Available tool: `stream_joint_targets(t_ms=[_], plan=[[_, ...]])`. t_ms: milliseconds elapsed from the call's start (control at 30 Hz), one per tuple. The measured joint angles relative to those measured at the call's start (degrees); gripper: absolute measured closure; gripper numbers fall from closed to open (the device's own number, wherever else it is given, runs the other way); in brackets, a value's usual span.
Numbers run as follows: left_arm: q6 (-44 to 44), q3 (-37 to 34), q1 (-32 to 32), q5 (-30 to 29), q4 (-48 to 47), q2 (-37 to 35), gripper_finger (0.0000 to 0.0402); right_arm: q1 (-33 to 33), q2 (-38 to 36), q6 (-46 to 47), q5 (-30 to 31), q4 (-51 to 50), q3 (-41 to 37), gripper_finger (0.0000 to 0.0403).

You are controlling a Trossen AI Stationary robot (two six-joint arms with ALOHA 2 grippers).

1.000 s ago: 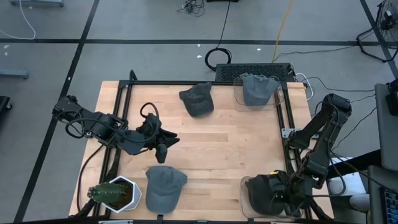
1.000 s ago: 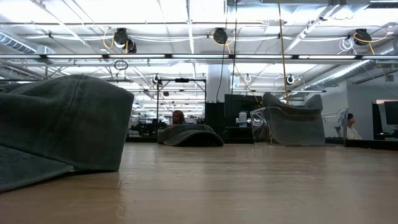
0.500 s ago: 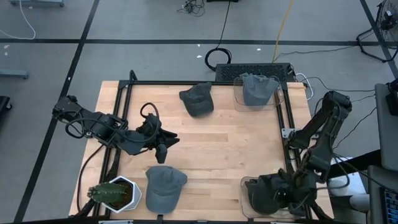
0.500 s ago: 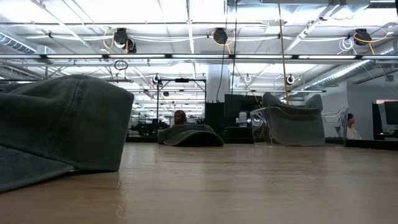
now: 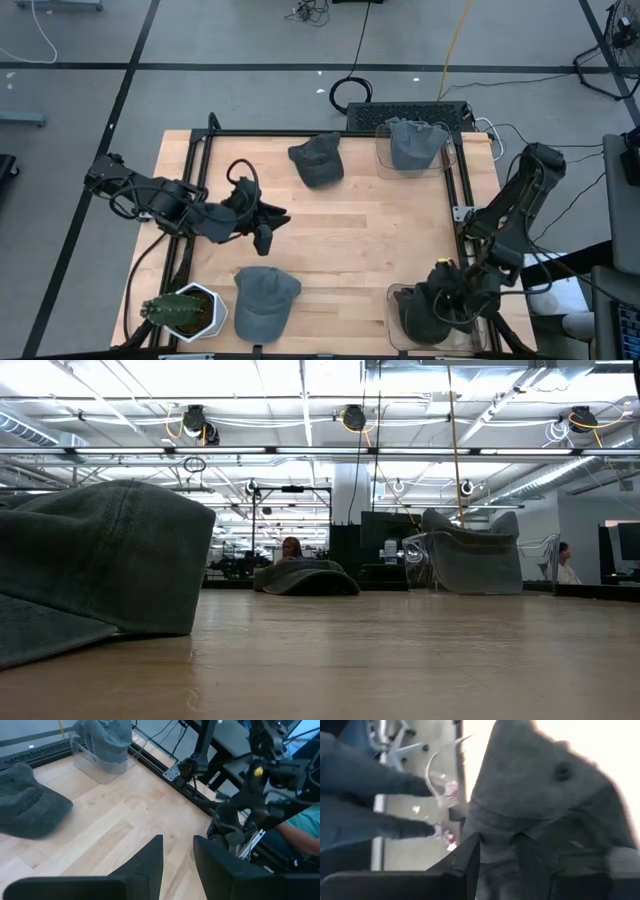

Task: Pick & Place hat
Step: Put the bottom black cap into the bottom transparent bin

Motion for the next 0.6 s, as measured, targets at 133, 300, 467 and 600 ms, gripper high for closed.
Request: stream_joint_targets(t_ms=[133, 300, 467, 600], plan=[[-0.34, 0.01, 0.16, -0.07, 0.49, 0.00, 0.0286, -2.34, 1.31, -1.22, -2.78, 4.92, -2.29, 0.0297], [-1.11, 0.01, 0.16, -0.24, 0.50, 0.00, 0.0286, -6.99, 3.57, -4.57, -0.11, 7.34, -2.81, 0.0298], [-1.42, 0.01, 0.16, -0.28, 0.51, 0.00, 0.0286, -10.54, 8.05, -8.11, -3.18, 7.51, -2.93, 0.0298], [-1.80, 0.01, 0.14, -0.28, 0.53, 0.00, 0.0286, -11.44, 10.36, -9.03, -6.59, 8.87, -2.93, 0.0298]])
